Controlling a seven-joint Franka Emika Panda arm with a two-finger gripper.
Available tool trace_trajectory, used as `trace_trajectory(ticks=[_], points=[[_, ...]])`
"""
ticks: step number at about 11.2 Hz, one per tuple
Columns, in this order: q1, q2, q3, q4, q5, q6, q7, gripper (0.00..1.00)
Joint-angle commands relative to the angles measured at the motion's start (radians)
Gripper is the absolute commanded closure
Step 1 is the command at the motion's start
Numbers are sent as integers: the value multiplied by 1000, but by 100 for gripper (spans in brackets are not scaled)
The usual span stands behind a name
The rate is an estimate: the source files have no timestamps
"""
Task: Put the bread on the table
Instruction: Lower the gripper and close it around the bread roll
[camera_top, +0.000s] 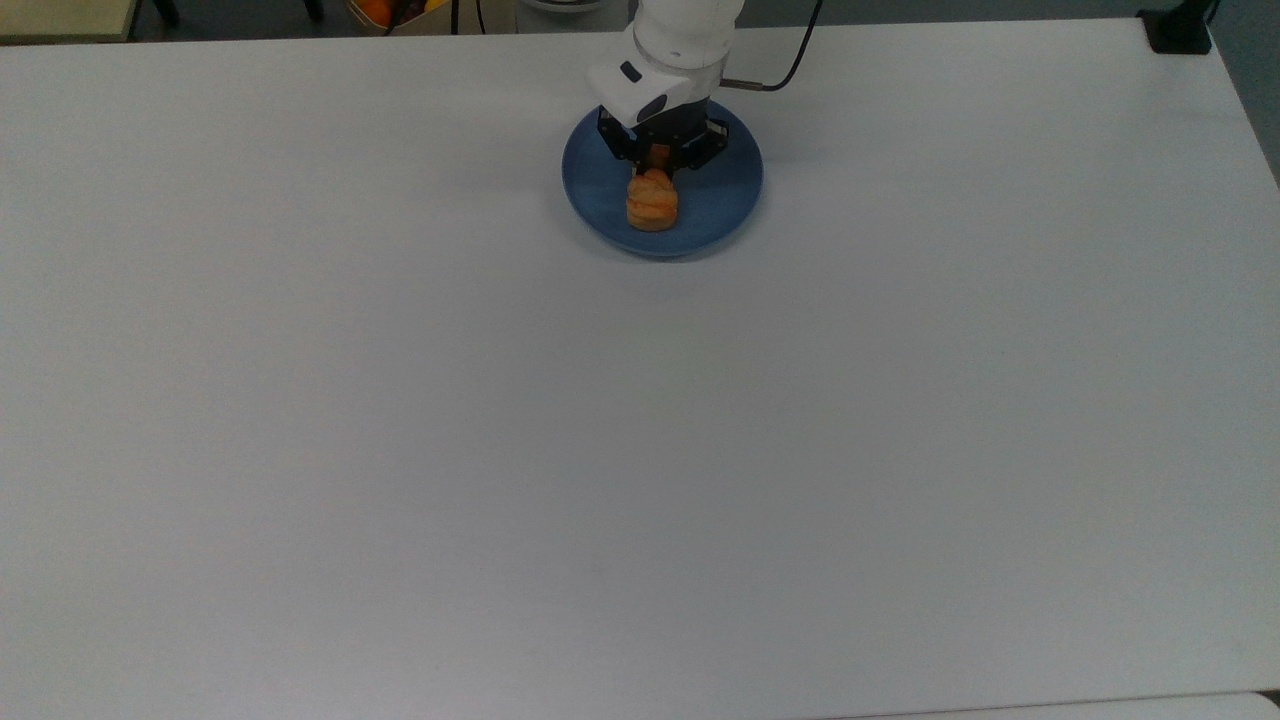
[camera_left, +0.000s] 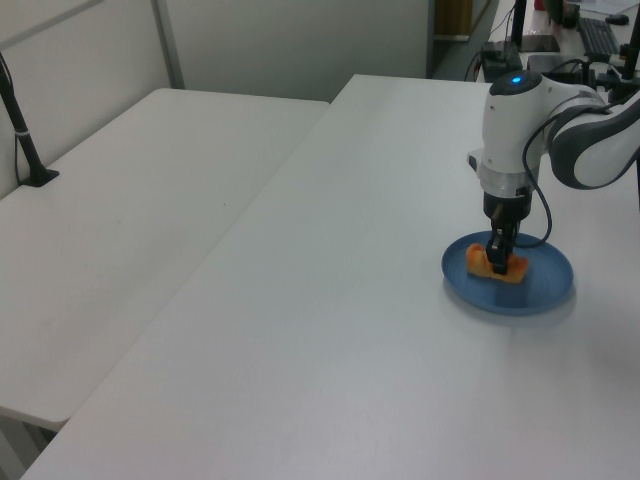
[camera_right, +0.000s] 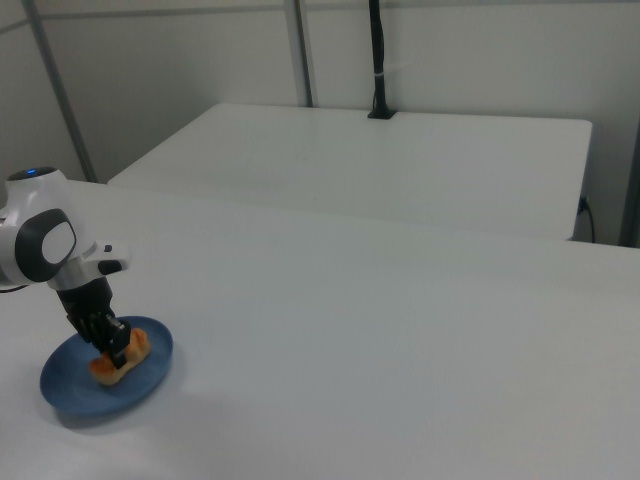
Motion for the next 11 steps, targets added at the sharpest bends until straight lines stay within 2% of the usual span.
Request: trace_trajectory(ticks=[1,5,11], points=[[8,-7,-6,-7,-18,17,25,90],[6,-21,-6,12,-18,-12,25,91],[8,-71,-6,214,-11,-333,4,91]])
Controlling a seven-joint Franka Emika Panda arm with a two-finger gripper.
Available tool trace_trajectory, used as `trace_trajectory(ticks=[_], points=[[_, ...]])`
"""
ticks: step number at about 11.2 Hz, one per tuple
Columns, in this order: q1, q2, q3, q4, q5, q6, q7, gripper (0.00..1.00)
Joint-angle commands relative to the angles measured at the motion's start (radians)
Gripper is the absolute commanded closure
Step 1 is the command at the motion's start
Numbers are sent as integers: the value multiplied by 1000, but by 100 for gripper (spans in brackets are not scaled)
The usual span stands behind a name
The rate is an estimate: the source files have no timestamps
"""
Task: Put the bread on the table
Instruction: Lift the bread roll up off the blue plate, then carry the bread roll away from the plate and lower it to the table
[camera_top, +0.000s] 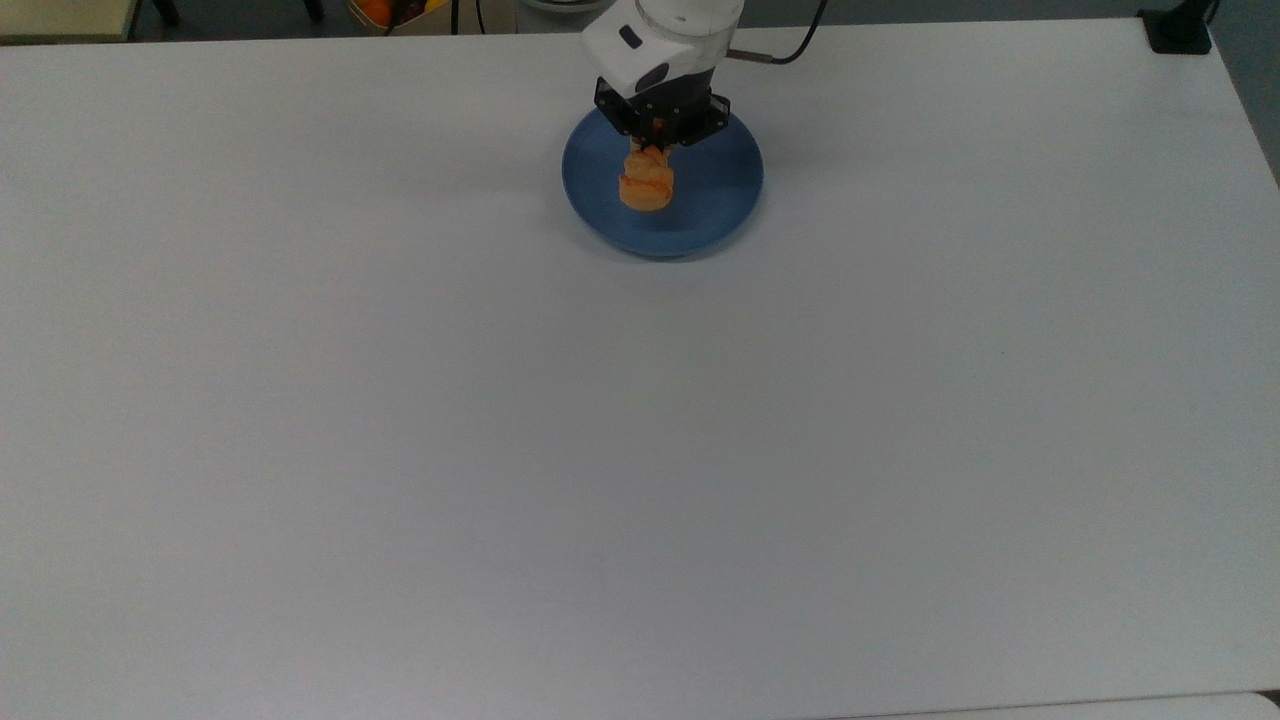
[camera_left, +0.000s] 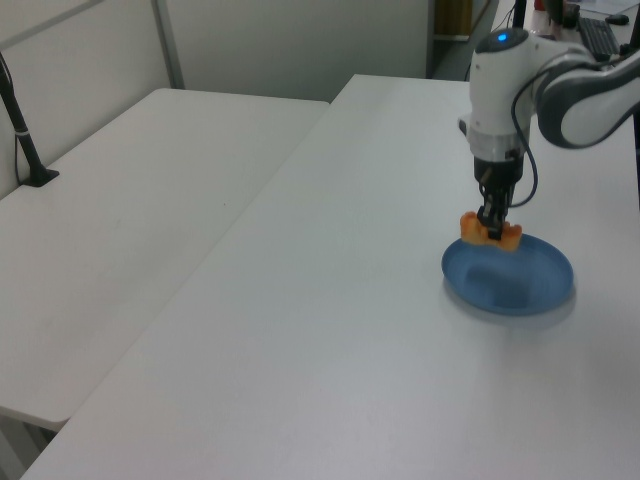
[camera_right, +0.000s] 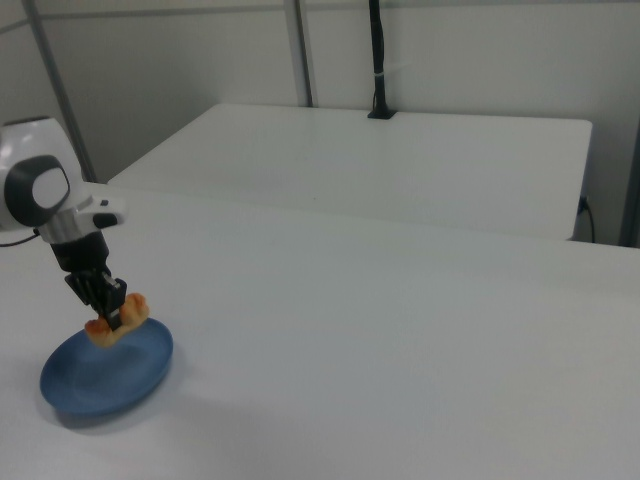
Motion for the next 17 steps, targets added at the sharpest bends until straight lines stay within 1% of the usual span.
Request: trace_trajectory(ticks=[1,4,6,9,12,13,14,15,16,17], points=[[14,-46,-6,94,-6,-149,1,91],[14,-46,-6,238,2,-286,-2,91],[5,-46,-14,308,9,-338,-37,91],[2,-36,-18,387,14,-360,-63,90],[0,-22,-18,415,16,-352,-82,90],[2,0,-18,424,16,-344,-85,90],[2,42,-18,468,16,-344,-85,90],[2,105,-18,536,19,-343,-83,90],[4,144,-18,570,26,-341,-85,90],[7,171,-17,582,26,-317,-83,90]])
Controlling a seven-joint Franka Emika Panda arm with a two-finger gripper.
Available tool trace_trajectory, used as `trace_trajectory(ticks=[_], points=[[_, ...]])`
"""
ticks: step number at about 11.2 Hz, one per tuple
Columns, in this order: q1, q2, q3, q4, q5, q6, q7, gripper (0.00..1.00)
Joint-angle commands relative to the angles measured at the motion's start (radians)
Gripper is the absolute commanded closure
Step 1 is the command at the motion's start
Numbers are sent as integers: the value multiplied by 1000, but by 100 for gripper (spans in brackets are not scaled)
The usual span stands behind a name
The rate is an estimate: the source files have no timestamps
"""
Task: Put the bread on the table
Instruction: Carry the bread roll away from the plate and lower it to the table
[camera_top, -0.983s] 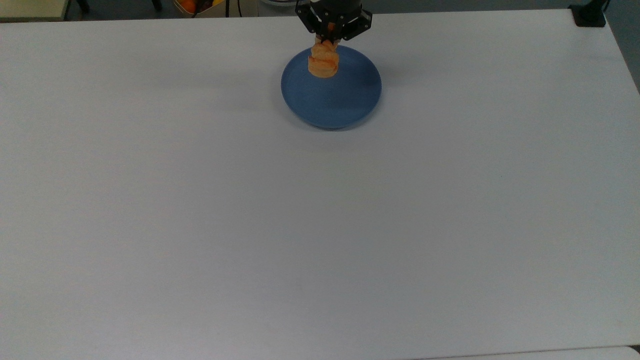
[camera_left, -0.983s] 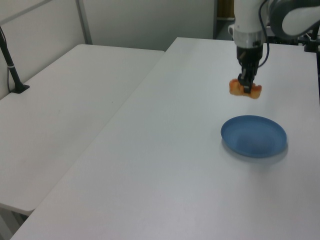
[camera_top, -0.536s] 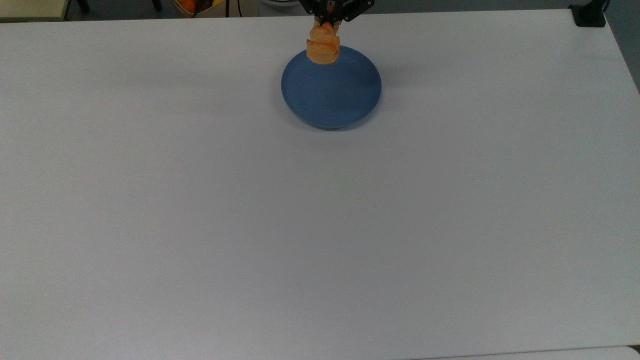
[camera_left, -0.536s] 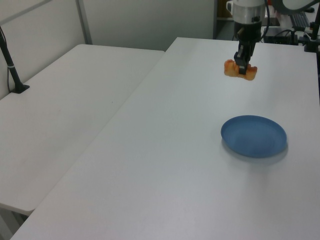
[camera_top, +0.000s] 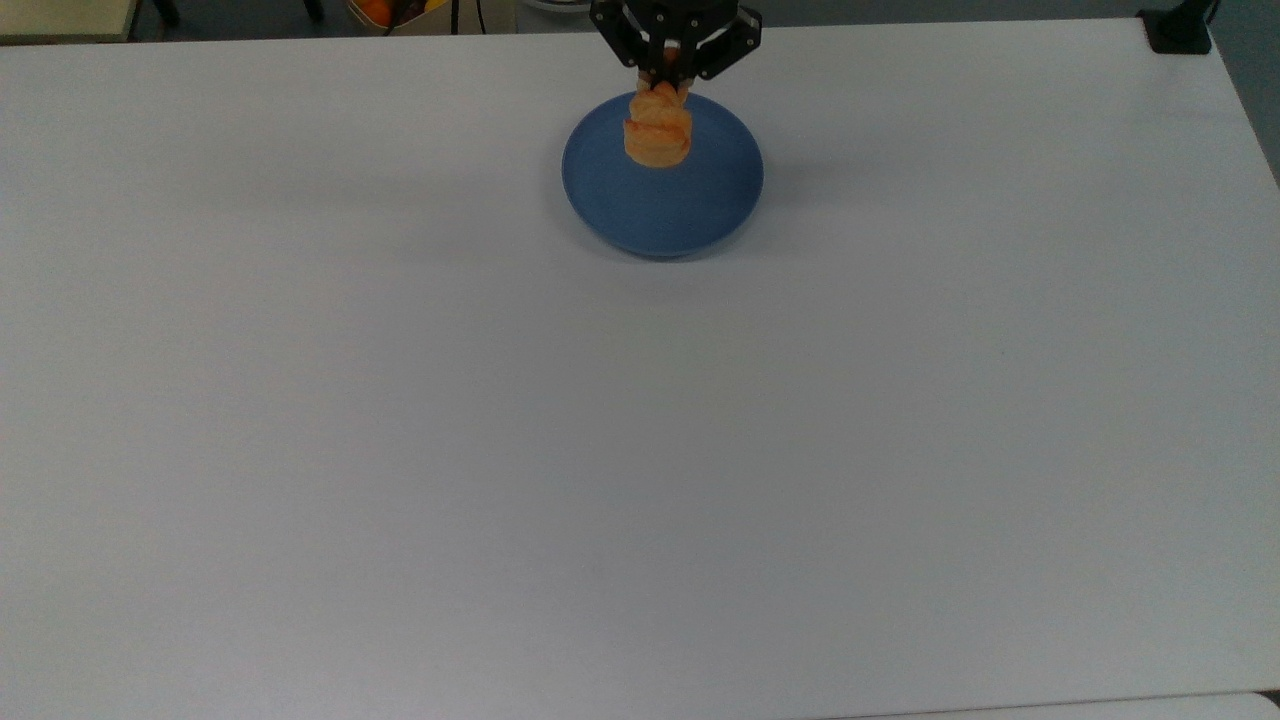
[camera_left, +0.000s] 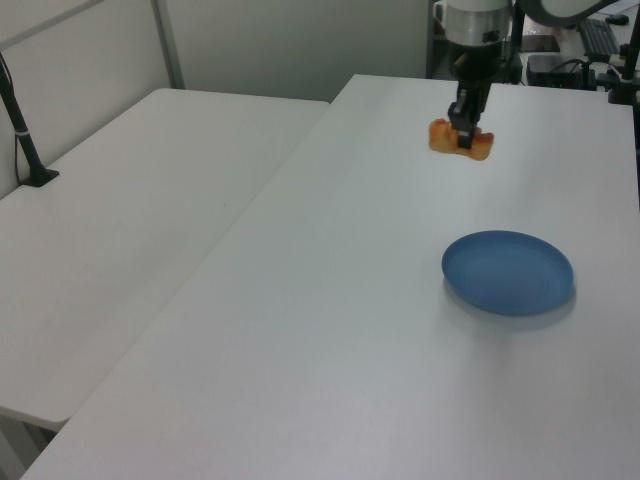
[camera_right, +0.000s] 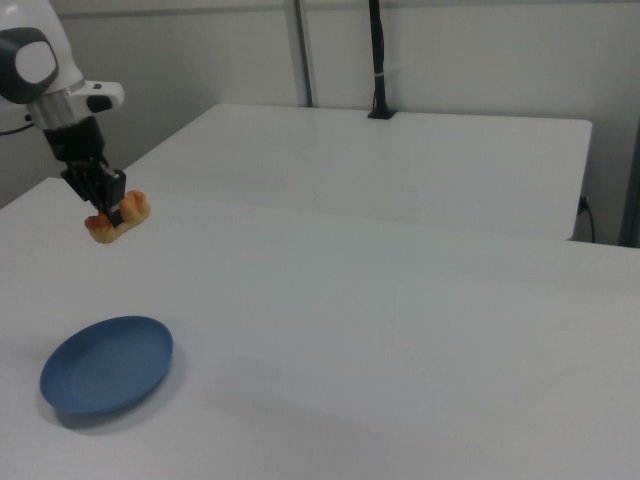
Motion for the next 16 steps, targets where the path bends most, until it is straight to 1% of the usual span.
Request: trace_trajectory(ticks=[1,4,6,8,13,15,16], points=[[14,115,-2,103,21,75,-16,90],[20,206,4,120,18,207,-13,89],[58,281,3,137,5,292,-14,88],[84,348,3,149,-2,410,-14,88],[139,462,-3,151,-5,635,-14,86],[152,499,-6,151,-22,721,-16,86],[155,520,-6,162,-31,750,-17,84]])
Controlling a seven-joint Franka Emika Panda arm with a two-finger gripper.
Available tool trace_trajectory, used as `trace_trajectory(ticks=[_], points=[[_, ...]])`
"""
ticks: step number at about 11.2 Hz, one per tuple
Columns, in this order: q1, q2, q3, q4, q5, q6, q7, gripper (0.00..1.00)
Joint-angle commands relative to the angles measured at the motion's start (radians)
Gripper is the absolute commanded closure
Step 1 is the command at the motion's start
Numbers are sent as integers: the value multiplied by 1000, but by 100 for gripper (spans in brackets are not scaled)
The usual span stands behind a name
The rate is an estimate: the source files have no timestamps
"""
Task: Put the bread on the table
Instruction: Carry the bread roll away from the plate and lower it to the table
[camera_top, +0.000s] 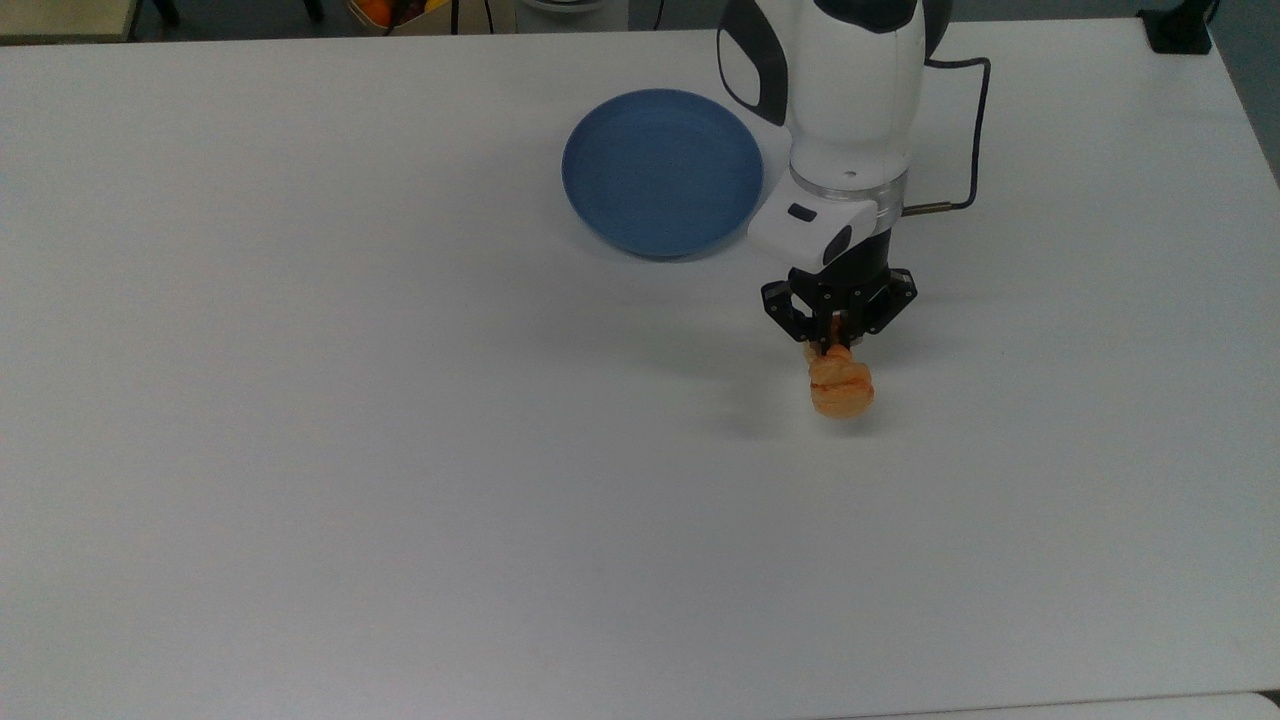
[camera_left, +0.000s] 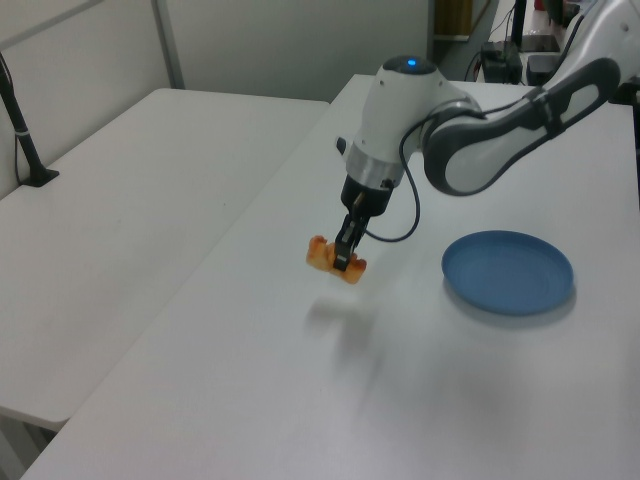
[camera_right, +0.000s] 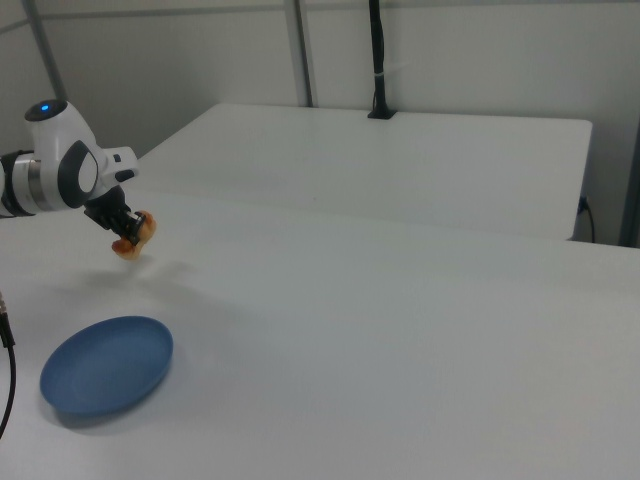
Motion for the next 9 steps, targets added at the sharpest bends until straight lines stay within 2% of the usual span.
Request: trace_trajectory(ticks=[1,4,6,8,9], points=[[22,81,-15,68,-29,65,-14,82],[24,139,-15,116,-49,71,-14,82],[42,169,-15,139,-58,73,-14,77],[42,169,-15,137,-62,73,-14,51],[42,169,-15,136,-62,71,-14,34]])
